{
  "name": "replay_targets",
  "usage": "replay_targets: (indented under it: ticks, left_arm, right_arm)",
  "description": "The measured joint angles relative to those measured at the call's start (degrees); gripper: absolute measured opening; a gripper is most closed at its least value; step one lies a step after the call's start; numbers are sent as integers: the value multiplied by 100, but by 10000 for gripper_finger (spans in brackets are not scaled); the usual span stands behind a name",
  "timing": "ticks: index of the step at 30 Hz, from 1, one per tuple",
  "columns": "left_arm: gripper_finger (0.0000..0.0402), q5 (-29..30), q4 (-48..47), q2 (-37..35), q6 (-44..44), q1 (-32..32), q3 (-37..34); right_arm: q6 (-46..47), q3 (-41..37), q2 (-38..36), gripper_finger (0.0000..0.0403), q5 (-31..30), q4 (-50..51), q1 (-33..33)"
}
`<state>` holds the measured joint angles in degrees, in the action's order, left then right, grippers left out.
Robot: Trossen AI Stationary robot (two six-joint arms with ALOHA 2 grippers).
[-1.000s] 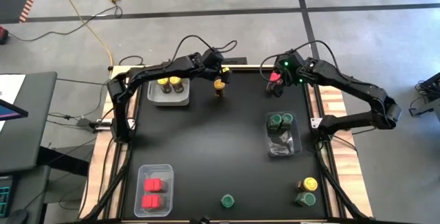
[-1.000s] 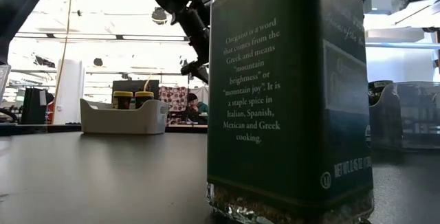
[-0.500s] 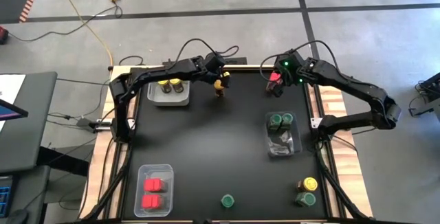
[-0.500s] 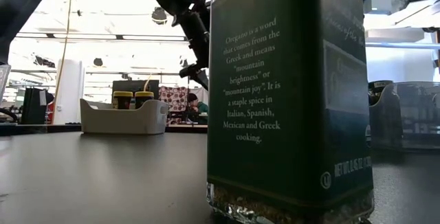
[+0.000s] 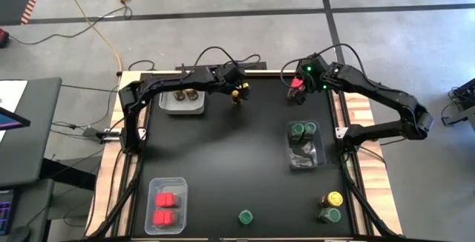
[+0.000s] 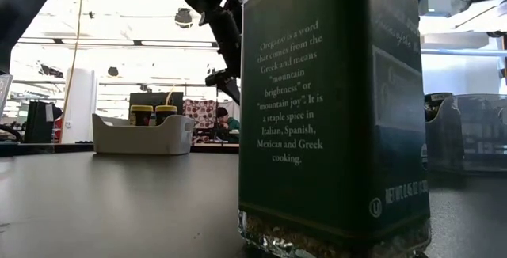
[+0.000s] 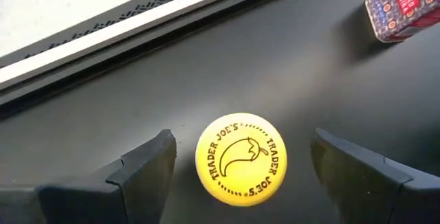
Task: Sort spices by type
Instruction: Put the top yellow seasoning bottle into the gray bin
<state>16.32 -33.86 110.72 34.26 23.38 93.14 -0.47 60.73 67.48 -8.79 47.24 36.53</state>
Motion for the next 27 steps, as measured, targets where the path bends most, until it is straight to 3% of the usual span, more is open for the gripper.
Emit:
replay_targets:
  ticks: [15,27]
  left_arm:
    - [320,-225,275,459,380,-81,-2]
    - [313,-212,-153,419,965,-81,0]
  right_arm:
    - [42,0,4,364,-1,28,-2]
    - [17,0,20,364,5,31,0]
